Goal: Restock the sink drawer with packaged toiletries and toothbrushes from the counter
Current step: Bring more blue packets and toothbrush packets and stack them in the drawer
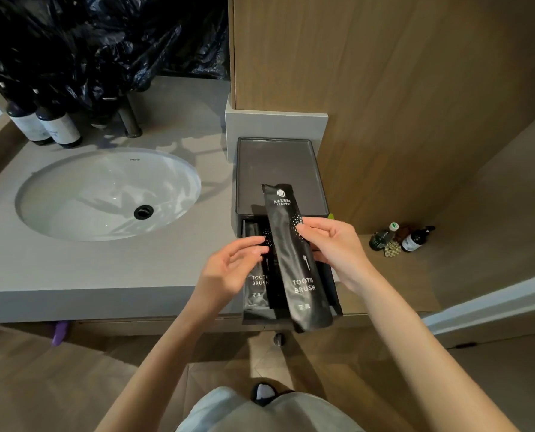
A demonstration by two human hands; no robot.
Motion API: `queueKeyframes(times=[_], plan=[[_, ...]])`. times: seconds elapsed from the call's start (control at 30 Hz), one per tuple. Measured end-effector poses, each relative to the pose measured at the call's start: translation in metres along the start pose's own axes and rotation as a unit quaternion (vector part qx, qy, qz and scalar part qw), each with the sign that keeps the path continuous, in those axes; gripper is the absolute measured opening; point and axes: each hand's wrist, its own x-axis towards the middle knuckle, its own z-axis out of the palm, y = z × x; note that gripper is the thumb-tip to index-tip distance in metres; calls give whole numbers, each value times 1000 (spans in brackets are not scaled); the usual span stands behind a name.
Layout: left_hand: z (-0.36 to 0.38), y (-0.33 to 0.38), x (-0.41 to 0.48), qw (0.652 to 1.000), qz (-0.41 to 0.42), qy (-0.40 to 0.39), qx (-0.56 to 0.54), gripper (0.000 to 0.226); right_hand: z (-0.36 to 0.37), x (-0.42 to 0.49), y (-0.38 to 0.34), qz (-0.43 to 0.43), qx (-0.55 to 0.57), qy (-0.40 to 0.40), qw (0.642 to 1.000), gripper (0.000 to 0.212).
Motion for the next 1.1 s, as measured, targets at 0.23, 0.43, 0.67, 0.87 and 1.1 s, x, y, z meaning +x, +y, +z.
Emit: queueKeyframes(times=[0.23,0.43,0.67,0.87,1.1], plan=[[-8,-33,14,952,-3,43,303,50,-29,-8,14,83,-134,-83,984,19],[-1,-45,31,885,-88,-37,455,58,-25,3,33,99,-169,-48,980,19],[-1,-48,32,819,-84,-54,565,58,1,25,53,62,-136,58,987,24],[-1,-52,34,814,-70,-49,575,59,21,47,68,78,-68,95,990,17],[1,-59,34,840,-62,-47,537,61,35,69,73,64,-70,162,982,25]])
